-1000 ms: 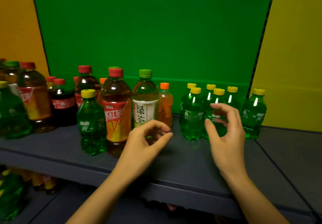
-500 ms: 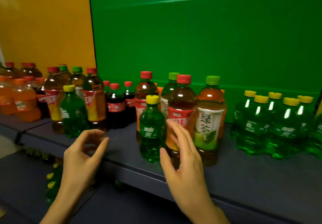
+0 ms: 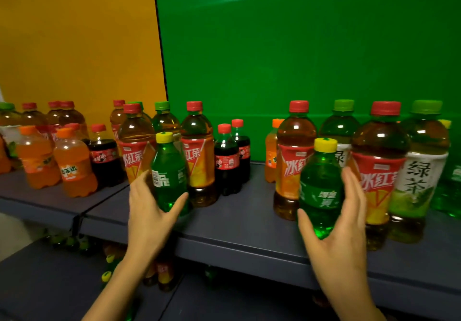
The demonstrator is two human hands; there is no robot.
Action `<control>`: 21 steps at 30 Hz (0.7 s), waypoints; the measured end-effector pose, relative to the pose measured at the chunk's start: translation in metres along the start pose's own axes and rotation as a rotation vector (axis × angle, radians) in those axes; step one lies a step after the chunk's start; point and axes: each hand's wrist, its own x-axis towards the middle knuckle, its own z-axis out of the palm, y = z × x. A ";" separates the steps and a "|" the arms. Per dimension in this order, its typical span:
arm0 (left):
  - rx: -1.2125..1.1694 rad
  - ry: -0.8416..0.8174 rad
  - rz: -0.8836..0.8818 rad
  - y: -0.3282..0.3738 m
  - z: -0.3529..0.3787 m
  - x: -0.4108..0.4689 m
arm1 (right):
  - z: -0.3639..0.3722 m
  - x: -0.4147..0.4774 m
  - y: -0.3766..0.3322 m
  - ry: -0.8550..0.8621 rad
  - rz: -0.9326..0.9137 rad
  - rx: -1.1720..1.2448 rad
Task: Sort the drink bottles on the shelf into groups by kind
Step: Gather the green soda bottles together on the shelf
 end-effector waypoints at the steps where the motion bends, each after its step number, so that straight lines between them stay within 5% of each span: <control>1: 0.004 -0.004 0.008 -0.001 0.001 0.003 | 0.003 0.000 -0.002 0.018 0.012 -0.032; 10: 0.077 0.020 -0.001 0.008 0.009 0.016 | 0.014 0.002 -0.007 0.105 -0.010 -0.368; 21: -0.383 -0.045 0.093 0.024 0.012 -0.002 | 0.008 0.001 -0.014 -0.041 0.190 -0.202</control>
